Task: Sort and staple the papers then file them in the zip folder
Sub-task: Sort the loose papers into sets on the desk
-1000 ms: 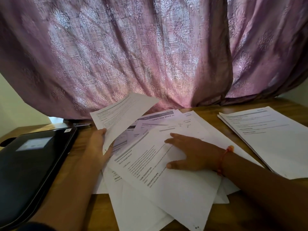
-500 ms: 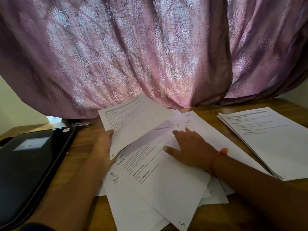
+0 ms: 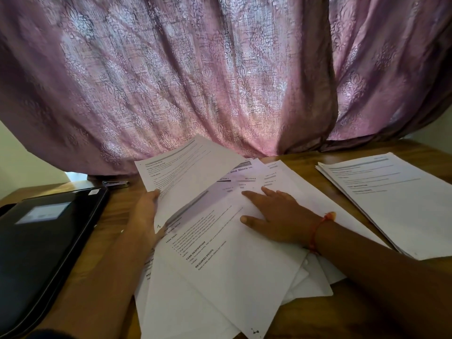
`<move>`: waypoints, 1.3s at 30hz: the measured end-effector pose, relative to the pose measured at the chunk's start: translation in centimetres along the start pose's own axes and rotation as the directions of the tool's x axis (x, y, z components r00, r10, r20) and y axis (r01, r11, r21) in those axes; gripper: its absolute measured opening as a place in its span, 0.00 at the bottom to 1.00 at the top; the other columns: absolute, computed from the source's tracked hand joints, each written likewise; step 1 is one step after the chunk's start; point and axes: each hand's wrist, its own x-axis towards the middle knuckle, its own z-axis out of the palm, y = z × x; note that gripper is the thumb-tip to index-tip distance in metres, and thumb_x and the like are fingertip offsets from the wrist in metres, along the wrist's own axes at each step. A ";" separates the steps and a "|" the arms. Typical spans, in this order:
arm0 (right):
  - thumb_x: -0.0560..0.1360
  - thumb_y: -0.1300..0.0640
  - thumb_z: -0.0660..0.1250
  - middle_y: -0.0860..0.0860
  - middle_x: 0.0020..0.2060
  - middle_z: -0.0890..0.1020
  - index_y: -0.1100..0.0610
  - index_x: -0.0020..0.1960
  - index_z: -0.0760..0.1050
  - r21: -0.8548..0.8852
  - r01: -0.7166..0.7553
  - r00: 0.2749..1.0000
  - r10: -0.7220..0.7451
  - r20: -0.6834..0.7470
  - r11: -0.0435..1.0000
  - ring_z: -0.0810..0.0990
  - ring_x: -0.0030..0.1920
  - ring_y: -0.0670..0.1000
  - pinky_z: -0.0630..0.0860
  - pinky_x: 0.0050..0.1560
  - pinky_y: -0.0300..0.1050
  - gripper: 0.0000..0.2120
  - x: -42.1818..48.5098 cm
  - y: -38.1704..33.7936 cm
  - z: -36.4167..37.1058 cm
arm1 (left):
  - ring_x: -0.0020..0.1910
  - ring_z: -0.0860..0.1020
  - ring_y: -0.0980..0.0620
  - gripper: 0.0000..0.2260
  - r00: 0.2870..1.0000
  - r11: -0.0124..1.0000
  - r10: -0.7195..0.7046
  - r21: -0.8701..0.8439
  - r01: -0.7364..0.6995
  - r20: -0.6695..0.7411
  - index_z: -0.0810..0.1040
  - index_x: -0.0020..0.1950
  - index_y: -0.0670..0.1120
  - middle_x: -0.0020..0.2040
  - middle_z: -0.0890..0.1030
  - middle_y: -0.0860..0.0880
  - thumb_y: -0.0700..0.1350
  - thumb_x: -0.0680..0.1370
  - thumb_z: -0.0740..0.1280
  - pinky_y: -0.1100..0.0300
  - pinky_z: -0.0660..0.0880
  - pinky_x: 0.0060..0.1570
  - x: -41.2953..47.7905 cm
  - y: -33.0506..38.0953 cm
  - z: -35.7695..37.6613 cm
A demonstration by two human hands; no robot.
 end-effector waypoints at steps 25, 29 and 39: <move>0.77 0.36 0.57 0.42 0.78 0.56 0.43 0.79 0.51 0.136 0.247 0.966 -0.232 -0.117 0.959 0.57 0.77 0.47 0.52 0.73 0.41 0.34 -1.9 -1.8 -1.9 | 0.39 0.85 0.51 0.07 0.999 0.993 0.032 -0.113 -0.028 0.039 0.79 0.51 0.47 0.38 0.87 0.49 0.44 0.85 0.61 0.59 0.80 0.34 -1.2 0.5 0.2; 0.79 0.38 0.55 0.42 0.79 0.50 0.44 0.79 0.48 0.035 0.222 0.973 -0.219 -0.077 0.974 0.56 0.78 0.50 0.53 0.75 0.47 0.32 -1.7 -2.0 -1.4 | 0.43 0.84 0.50 0.07 1.000 0.995 0.022 -0.094 -0.020 0.017 0.78 0.51 0.48 0.44 0.85 0.49 0.45 0.85 0.61 0.58 0.78 0.37 -1.3 0.6 0.3; 0.78 0.37 0.58 0.43 0.78 0.57 0.44 0.78 0.55 0.076 0.172 0.985 -0.168 -0.048 0.982 0.57 0.77 0.48 0.51 0.72 0.40 0.31 -1.7 -1.5 -1.7 | 0.50 0.82 0.48 0.07 1.000 0.998 0.006 -0.062 -0.005 0.013 0.78 0.59 0.49 0.52 0.83 0.48 0.46 0.84 0.62 0.56 0.76 0.42 -0.9 0.6 0.1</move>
